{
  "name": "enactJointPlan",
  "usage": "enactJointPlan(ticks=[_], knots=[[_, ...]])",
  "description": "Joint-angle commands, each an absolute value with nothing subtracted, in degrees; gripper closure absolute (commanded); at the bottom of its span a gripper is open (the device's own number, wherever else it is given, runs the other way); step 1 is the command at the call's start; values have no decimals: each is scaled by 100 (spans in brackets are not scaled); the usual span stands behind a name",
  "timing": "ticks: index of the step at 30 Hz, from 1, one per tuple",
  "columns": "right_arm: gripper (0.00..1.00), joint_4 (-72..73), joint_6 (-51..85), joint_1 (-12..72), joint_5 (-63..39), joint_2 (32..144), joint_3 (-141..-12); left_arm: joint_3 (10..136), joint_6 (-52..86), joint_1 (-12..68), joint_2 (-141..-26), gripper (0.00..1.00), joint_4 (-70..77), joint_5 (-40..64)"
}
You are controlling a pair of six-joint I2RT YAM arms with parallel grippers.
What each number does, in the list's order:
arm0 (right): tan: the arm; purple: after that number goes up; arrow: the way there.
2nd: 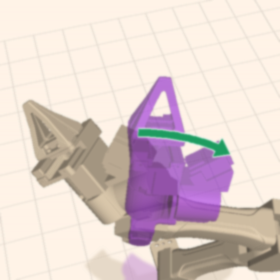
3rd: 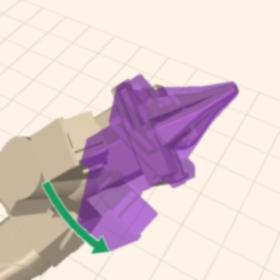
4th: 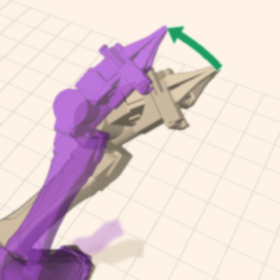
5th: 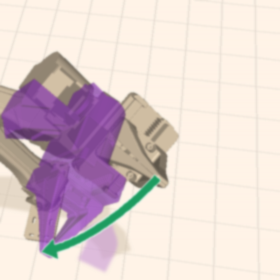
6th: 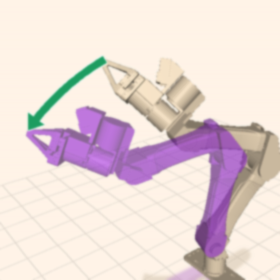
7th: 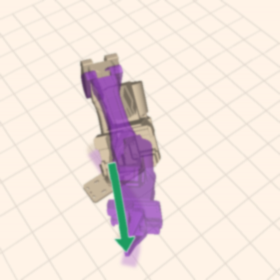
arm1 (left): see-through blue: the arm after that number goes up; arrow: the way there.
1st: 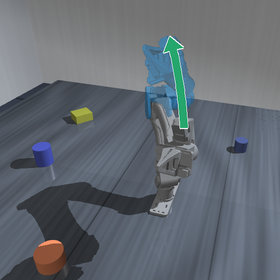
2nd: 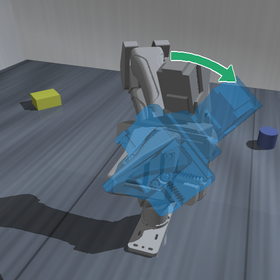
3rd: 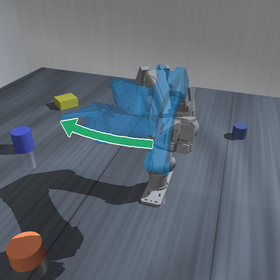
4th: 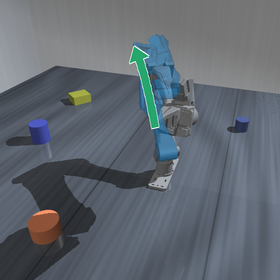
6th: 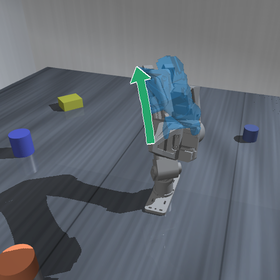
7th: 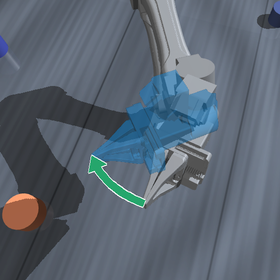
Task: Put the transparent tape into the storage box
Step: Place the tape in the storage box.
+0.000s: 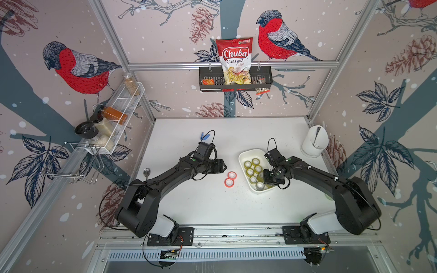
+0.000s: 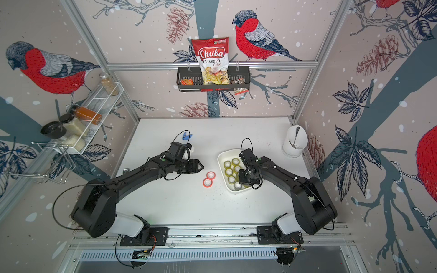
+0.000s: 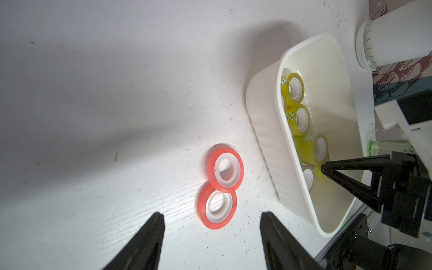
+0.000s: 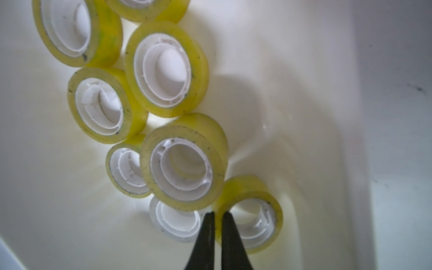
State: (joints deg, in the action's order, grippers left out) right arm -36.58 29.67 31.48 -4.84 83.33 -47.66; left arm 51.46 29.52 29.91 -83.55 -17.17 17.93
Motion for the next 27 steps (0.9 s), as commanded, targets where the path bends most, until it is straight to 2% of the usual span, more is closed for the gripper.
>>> enactJointPlan(ticks=[1, 5, 9, 11, 22, 27], knots=[[91, -3594, 2849, 3146, -377, 8395, -4690, 5162, 2862, 3023, -8330, 30, -1697, 1754], [89, -3483, 2830, 3148, -356, 8478, -4641, 5177, 2870, 3021, -8332, 30, -1701, 1753], [70, -3634, 2878, 3150, -343, 8437, -4739, 5179, 2869, 3023, -8332, 30, -1718, 1749], [66, -3792, 2936, 3155, -293, 8279, -4819, 5183, 2869, 3024, -8340, 30, -1716, 1732], [64, -4536, 3112, 3146, -386, 7305, -5527, 5341, 2783, 3023, -8422, 30, -1778, 1641], [55, -4339, 2807, 3164, -395, 7132, -5609, 5373, 2849, 2998, -8316, 27, -1969, 1231]])
